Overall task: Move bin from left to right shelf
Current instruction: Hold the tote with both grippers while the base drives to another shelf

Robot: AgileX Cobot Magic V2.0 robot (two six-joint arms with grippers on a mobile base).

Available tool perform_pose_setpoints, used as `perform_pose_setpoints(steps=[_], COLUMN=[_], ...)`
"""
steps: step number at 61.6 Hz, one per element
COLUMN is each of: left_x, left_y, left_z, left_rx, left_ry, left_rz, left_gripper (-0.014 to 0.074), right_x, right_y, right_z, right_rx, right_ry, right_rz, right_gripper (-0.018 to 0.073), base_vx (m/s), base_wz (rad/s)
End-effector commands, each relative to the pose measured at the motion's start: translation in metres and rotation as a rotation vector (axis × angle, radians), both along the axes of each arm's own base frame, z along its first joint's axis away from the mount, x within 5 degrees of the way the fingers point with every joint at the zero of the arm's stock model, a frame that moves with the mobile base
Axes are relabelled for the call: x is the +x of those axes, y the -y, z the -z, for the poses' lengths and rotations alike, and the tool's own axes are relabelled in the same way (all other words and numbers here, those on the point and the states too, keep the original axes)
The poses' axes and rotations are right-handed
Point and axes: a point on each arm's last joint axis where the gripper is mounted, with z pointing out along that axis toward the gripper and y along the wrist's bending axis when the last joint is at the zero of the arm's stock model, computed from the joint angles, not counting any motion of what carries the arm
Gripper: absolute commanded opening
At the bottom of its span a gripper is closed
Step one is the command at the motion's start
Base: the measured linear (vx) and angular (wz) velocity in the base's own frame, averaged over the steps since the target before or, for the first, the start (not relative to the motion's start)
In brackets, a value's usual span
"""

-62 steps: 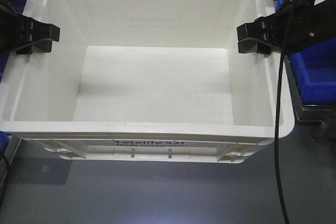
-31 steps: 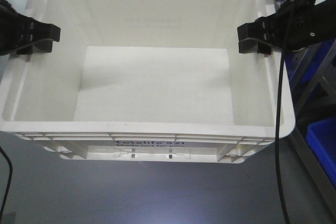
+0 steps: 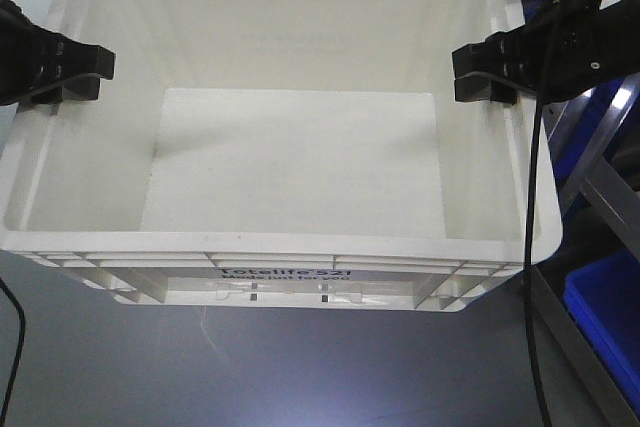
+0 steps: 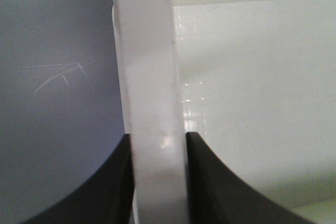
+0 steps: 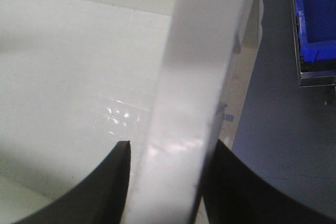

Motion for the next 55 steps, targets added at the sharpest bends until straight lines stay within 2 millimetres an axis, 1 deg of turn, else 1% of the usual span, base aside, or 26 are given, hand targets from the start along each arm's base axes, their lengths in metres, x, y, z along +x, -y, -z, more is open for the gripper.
perform_pose_setpoints(steps=[1,55], left_x=[-0.0044,-0.0044], left_y=[0.0024,0.0024], left_z=[-0.0307,-0.0306], left_rx=[-0.055,-0.055], left_ry=[0.17,0.169], left_rz=[0.008,0.008], left_gripper=[-0.0005,-0.0005], right_x=[-0.002,-0.0034], right_y=[0.0016,0.0014], right_z=[-0.0311,-0.0298], right_rx=[0.037,0.033], right_ry=[0.18,0.161], right_rz=[0.013,0.006], right_gripper=[-0.0004,-0.0004], base_vx=[0.38,0.42], base_wz=[-0.04,0.06])
